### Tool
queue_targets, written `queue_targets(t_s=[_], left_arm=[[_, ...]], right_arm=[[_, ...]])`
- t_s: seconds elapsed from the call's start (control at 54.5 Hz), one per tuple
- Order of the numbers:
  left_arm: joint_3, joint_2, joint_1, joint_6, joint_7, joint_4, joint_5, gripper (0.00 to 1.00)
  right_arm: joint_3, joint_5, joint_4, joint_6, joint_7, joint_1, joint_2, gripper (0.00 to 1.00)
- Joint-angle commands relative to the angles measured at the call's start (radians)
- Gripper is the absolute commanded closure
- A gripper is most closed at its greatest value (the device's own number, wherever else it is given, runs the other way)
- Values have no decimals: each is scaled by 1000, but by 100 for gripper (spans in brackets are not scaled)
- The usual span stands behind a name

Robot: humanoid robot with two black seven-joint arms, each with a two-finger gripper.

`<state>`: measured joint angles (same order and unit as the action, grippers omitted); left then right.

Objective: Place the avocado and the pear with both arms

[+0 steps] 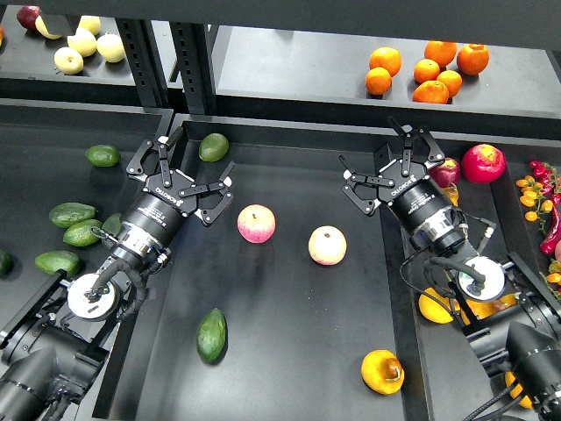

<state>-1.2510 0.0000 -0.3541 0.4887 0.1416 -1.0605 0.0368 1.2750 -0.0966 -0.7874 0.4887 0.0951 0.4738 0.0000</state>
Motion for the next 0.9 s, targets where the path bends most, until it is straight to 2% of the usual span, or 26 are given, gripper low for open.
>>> queue_targets(t_s=[0.0, 0.018, 0.312, 0.349, 0.459, 0.569, 0.587, 0.606, 0.881], left_arm=[[-2, 0, 1, 0, 68, -12, -3, 0], [-2, 0, 1, 0, 75, -12, -3, 0], [5, 0, -17, 0, 328, -38, -8, 1], [10, 0, -23, 0, 347, -41, -6, 1], [64, 0, -54, 0, 347, -47, -6, 1], [174, 153, -117, 0, 347, -65, -9, 1], [236, 232, -153, 0, 347, -67, -11, 1], [257, 260, -167, 0, 347, -67, -11, 1], [548, 509, -381, 0, 347, -68, -9, 3]], right_arm=[[0, 1, 0, 0, 0, -1, 0, 0], [0, 1, 0, 0, 0, -1, 0, 0], [0, 0, 8, 0, 0, -4, 0, 1], [0, 0, 8, 0, 0, -6, 0, 0], [0, 0, 5, 0, 0, -6, 0, 0], [-2, 0, 4, 0, 0, -6, 0, 0], [-2, 0, 4, 0, 0, -6, 0, 0], [-2, -2, 4, 0, 2, -6, 0, 0], [-2, -2, 4, 0, 2, -6, 0, 0]])
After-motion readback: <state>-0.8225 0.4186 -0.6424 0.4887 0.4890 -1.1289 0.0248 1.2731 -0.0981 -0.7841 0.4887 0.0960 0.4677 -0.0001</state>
